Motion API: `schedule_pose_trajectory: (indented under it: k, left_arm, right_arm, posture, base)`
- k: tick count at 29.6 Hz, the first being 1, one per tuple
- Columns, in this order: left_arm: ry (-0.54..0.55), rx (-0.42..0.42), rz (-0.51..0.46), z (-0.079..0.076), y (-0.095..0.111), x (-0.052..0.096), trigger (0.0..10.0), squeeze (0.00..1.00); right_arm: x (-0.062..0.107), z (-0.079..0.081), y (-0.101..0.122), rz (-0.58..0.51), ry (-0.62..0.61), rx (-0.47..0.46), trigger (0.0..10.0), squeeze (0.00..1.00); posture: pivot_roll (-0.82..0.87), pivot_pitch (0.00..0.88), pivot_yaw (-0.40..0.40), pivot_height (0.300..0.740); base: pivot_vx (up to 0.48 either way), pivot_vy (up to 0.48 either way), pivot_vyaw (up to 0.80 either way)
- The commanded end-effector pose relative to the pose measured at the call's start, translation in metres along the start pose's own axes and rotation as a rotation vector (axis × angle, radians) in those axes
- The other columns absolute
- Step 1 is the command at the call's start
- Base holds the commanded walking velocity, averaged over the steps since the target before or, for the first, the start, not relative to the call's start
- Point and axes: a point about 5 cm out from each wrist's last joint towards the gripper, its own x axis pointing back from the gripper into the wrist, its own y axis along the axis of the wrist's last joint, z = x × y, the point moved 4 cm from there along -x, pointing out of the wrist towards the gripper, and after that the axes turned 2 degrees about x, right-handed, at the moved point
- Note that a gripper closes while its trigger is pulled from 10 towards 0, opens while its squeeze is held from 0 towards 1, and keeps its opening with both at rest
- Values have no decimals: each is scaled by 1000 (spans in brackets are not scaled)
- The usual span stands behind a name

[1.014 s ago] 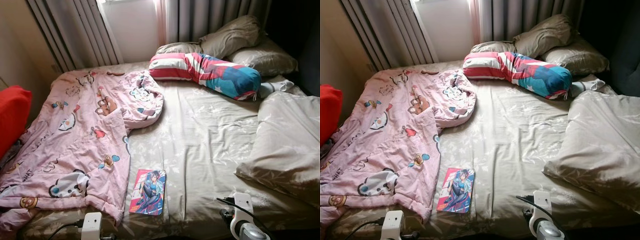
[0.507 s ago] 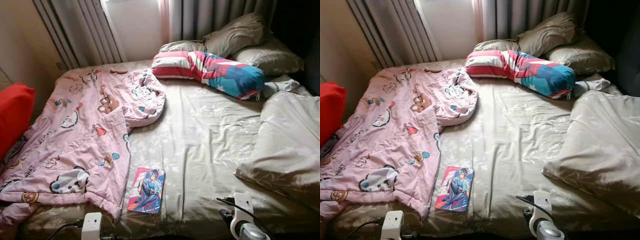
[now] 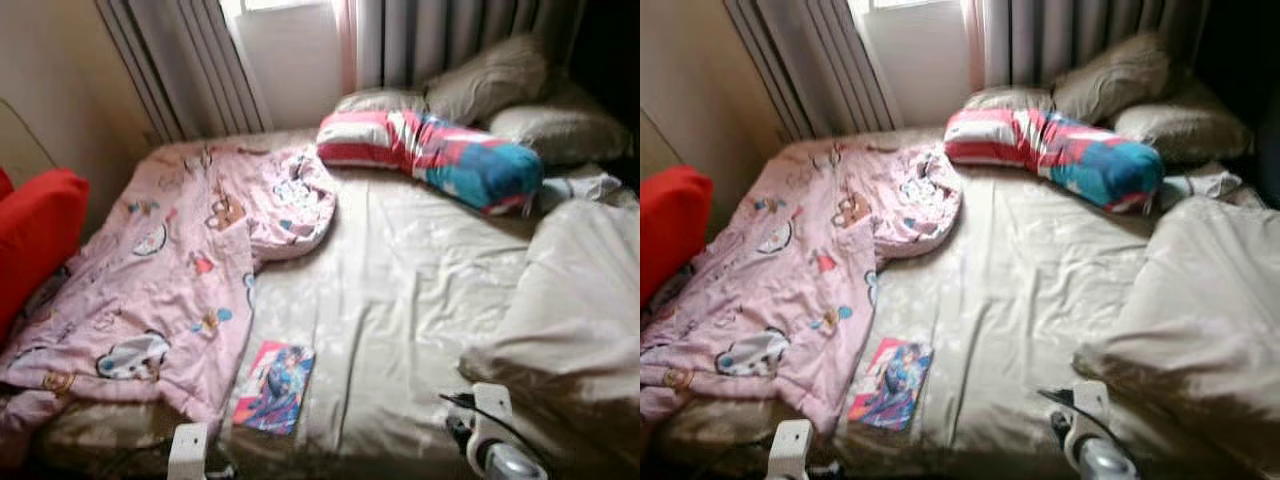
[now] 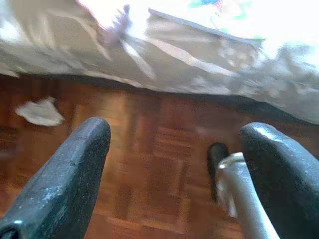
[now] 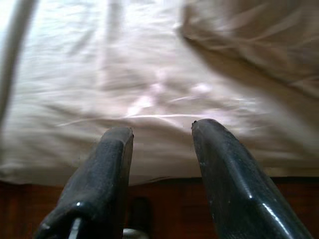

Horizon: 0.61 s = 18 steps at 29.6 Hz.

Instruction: Clean up the room

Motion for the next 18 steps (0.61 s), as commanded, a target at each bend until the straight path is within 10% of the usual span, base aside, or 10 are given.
schedule_pose_trajectory:
  k: [1,18]
  left_arm:
    - [18,-23,17,7,-4,1,10000,0]
    - [19,-16,17,7,-3,1,10000,0]
  right_arm:
    - [-1,9,0,2,19,-14,10000,0]
    - [-1,9,0,2,16,-11,10000,0]
  posture:
    - [-65,0,96,740]
    - [-64,0,93,740]
  base:
    - [0,-330,0]
    - [0,-330,-268]
